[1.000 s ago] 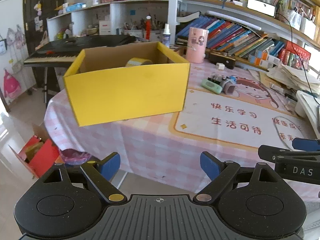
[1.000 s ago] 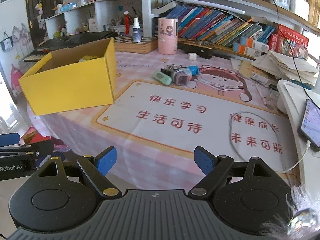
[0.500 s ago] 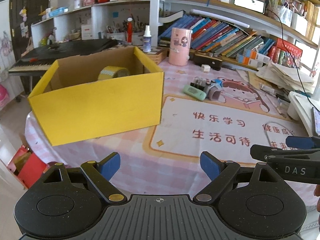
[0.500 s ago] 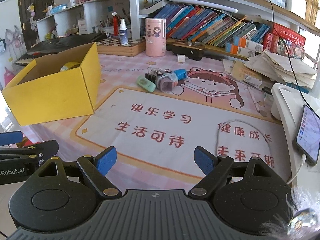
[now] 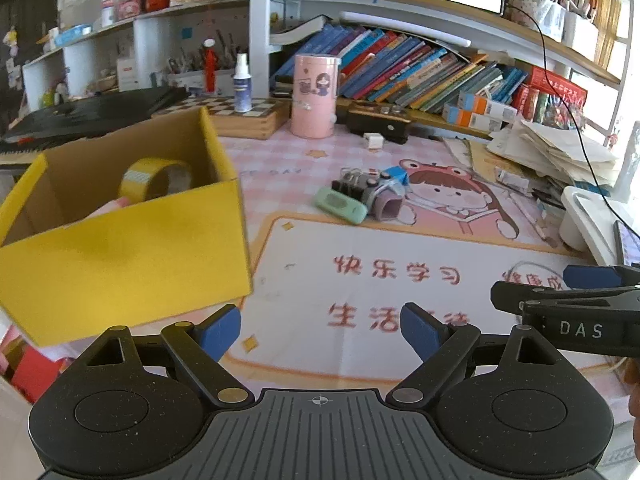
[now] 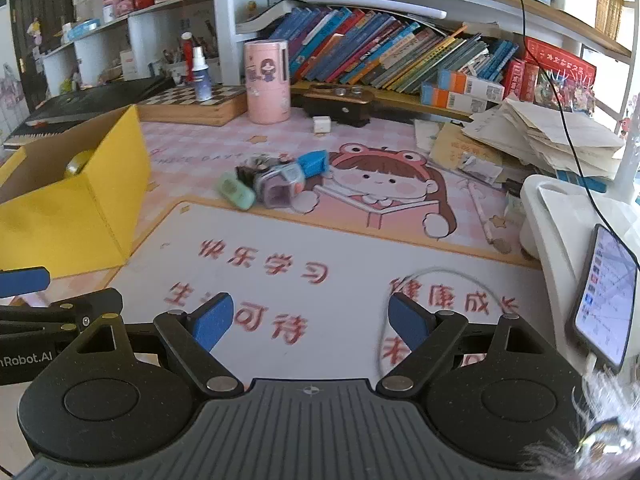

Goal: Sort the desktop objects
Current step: 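Move both tools toward the toy truck and green stapler on the mat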

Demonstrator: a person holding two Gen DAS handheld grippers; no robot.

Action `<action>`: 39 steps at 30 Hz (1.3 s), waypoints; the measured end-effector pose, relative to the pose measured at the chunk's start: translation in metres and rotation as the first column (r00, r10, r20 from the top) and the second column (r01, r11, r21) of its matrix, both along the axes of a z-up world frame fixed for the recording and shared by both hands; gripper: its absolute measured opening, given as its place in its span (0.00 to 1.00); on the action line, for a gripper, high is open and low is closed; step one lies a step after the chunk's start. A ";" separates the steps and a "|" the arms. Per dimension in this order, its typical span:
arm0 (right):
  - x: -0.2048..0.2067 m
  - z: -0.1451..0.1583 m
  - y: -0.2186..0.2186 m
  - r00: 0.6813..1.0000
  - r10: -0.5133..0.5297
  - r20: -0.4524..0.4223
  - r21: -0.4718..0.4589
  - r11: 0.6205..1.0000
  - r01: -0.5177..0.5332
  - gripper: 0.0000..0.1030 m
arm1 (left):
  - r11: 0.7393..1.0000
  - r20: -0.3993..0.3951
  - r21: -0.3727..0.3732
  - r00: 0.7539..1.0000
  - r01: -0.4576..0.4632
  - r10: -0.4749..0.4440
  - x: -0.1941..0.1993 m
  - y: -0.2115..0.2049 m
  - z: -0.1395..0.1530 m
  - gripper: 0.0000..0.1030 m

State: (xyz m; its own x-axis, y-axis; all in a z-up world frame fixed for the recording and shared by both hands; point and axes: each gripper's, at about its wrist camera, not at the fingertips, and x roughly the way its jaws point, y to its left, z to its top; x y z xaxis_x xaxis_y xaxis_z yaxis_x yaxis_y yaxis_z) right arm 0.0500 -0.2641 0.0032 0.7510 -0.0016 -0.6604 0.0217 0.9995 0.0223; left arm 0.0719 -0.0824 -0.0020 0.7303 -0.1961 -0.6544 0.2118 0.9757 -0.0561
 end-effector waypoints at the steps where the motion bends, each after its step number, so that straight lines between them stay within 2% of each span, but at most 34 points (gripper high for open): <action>1: 0.004 0.000 -0.003 1.000 -0.002 0.000 0.001 1.000 0.002 0.82 | 1.000 0.000 0.000 1.000 0.004 -0.004 0.004 -0.004 0.000 0.87; 12: 0.044 0.001 -0.036 1.000 0.019 0.008 0.020 1.000 -0.019 0.82 | 1.000 -0.008 0.012 1.000 0.004 -0.004 0.034 -0.037 -0.002 0.87; 22: 0.070 0.003 -0.060 0.999 0.044 0.019 0.071 0.996 -0.045 0.82 | 0.998 -0.015 0.035 0.999 -0.047 0.047 0.052 -0.055 -0.002 0.87; 39: 0.104 0.006 -0.076 0.993 0.103 0.052 0.121 0.987 -0.109 0.82 | 0.994 -0.013 0.065 0.996 -0.086 0.087 0.080 -0.075 -0.002 0.86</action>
